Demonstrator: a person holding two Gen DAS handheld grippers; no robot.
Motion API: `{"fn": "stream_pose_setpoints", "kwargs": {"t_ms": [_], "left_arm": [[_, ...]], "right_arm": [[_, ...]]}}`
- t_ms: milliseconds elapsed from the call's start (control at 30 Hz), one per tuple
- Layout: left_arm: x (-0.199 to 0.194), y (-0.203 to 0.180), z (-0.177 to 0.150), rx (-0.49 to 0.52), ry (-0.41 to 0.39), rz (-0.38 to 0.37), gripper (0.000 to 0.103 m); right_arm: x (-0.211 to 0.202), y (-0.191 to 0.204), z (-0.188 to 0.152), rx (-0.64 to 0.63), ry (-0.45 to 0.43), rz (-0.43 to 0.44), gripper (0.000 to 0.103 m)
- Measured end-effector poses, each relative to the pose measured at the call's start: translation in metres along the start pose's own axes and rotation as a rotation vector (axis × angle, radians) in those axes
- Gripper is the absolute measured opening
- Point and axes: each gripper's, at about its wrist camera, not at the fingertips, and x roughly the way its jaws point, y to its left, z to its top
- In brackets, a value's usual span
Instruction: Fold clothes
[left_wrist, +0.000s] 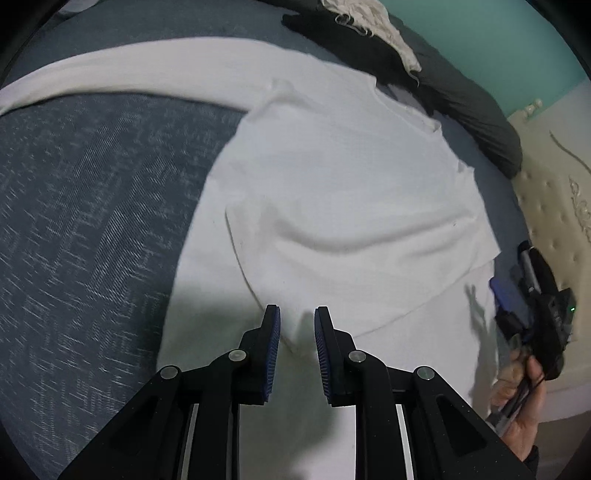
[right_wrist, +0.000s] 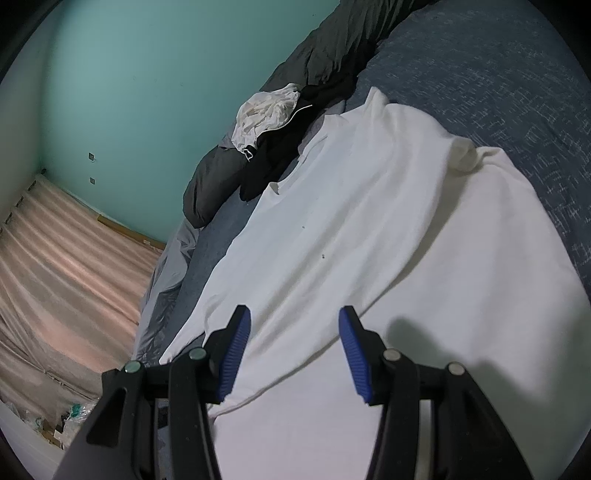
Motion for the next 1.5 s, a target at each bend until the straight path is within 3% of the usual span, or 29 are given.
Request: {"fn": "stream_pose_setpoints", "kwargs": {"t_ms": [133, 167, 200, 567, 700, 900, 1067, 1233, 1367, 1500], "left_arm": [[0.004, 0.0, -0.006, -0.008, -0.01, 0.004, 0.017], [0.003, 0.0, -0.007, -0.007, -0.014, 0.004, 0.004], [0.001, -0.001, -0.007, -0.002, -0.017, 0.007, 0.0], [-0.028, -0.003, -0.012, 0.042, -0.069, 0.043, 0.0], [-0.024, -0.017, -0.004, 0.072, -0.106, 0.017, 0.0], [0.005, -0.033, 0.008, 0.084, -0.12, -0.034, 0.0], [0.034, -0.036, 0.005, 0.104, -0.068, -0.031, 0.0], [0.038, -0.04, 0.005, 0.141, -0.059, -0.029, 0.0], [0.044, -0.032, 0.005, 0.099, -0.041, -0.057, 0.0], [0.043, -0.032, 0.003, 0.102, -0.038, -0.063, 0.0]], "right_arm": [[-0.002, -0.002, 0.001, 0.006, -0.003, 0.004, 0.05], [-0.002, -0.002, 0.001, 0.009, -0.003, 0.004, 0.05], [-0.002, -0.002, 0.001, 0.012, -0.003, 0.006, 0.05], [-0.007, -0.006, 0.006, 0.028, -0.019, 0.005, 0.05], [-0.013, -0.013, 0.01, 0.043, -0.037, -0.013, 0.05], [-0.028, -0.035, 0.025, 0.091, -0.074, -0.1, 0.05], [-0.041, -0.041, 0.039, 0.061, -0.092, -0.182, 0.05], [-0.047, -0.039, 0.051, -0.031, -0.069, -0.33, 0.05], [-0.054, -0.035, 0.061, -0.108, -0.052, -0.469, 0.05], [-0.04, -0.032, 0.073, -0.221, 0.016, -0.586, 0.051]]}}
